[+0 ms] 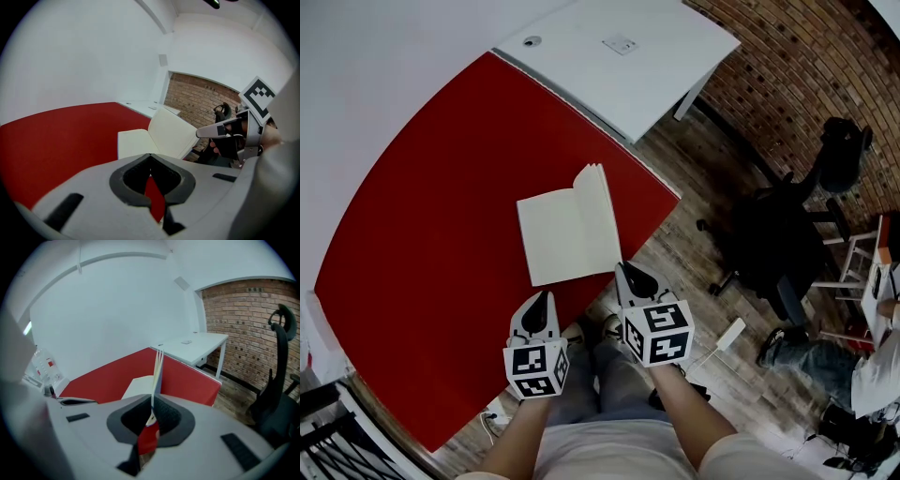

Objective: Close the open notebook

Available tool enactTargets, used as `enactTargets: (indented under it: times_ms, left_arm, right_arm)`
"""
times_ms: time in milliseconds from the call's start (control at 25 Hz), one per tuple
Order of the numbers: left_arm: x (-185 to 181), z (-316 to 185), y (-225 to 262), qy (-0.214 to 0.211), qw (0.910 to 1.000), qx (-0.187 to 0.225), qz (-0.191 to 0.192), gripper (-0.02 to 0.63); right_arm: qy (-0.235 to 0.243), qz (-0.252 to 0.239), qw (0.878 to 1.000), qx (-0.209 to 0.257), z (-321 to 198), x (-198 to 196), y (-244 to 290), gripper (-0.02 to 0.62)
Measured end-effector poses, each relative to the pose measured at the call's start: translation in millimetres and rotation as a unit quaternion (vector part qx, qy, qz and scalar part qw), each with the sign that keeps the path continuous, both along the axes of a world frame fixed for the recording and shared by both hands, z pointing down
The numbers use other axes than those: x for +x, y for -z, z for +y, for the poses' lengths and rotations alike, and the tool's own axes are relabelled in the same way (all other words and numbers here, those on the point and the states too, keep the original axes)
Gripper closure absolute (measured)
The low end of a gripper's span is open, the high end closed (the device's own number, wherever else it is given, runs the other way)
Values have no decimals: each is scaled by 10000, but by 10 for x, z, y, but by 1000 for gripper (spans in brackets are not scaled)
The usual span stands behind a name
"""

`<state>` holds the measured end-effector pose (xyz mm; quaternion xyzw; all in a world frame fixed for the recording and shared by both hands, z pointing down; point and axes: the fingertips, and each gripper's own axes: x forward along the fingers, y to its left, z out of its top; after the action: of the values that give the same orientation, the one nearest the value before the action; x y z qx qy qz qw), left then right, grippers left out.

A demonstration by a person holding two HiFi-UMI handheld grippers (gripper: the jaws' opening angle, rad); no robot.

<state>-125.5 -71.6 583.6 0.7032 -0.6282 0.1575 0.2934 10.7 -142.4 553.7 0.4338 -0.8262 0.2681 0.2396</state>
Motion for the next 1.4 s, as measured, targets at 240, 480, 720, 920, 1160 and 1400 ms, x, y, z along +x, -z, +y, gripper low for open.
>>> enactTargets:
  times_ms: [240, 480, 720, 920, 1160, 1400]
  left_arm:
    - [-193, 118, 22, 175, 9998, 20, 44, 612]
    - [-437, 247, 17, 378, 9993, 19, 46, 612]
    - [-692, 389, -28, 576, 9983, -34, 34, 612]
    - [-845, 470, -101, 672, 9977, -96, 21, 612]
    - [-970, 504, -161, 731, 9972, -150, 21, 612]
    - [-1059, 574, -265, 808, 9964, -248, 21, 612]
  right_arm:
    - [503, -47, 9987, 10, 176, -479, 69, 574]
    - [1035, -52, 9944, -186, 369, -999, -71, 574]
    - [1404, 228, 9895, -235, 518, -1393, -348, 574]
    - [1534, 370, 9866, -417, 586, -1591, -636, 574]
    - [1628, 553, 9828, -667, 600, -1725, -904, 574]
    - [1669, 668, 9803, -814, 608, -1780, -1058, 574]
